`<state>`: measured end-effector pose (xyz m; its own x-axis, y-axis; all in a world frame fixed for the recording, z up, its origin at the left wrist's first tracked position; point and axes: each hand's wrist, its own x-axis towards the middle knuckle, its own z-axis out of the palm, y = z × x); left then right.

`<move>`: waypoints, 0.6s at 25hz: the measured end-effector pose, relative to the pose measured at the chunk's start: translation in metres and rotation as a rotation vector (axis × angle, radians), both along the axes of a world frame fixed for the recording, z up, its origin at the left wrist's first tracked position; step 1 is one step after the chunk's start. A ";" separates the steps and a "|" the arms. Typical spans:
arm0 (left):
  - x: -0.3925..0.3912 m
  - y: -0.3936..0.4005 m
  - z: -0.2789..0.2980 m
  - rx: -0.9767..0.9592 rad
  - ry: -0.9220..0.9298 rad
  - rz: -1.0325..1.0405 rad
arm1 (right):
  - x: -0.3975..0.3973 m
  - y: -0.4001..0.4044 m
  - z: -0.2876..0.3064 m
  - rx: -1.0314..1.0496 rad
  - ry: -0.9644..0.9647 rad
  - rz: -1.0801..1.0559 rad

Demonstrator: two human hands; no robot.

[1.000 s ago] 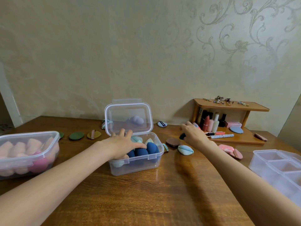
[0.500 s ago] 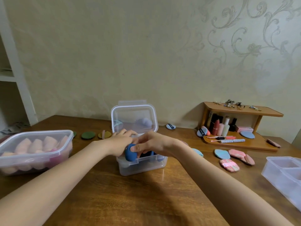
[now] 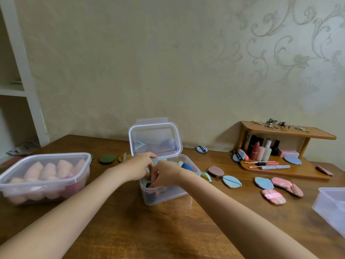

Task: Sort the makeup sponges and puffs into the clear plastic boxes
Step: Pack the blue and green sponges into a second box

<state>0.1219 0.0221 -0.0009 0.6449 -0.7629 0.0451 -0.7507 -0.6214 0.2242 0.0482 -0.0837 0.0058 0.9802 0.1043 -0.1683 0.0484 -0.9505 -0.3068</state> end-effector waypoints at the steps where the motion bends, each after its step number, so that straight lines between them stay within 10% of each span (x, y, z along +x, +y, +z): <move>1: 0.000 0.001 0.000 -0.006 -0.001 0.005 | 0.002 0.002 0.003 -0.055 0.054 0.034; 8: 0.010 0.007 0.010 0.177 -0.014 -0.049 | -0.009 -0.012 0.028 0.261 0.235 0.037; 12: 0.023 0.013 0.023 0.305 -0.038 -0.044 | -0.002 -0.062 0.056 0.676 -0.098 -0.189; 15: 0.033 0.016 0.022 0.322 -0.039 -0.049 | 0.044 -0.098 0.046 0.130 -0.359 -0.423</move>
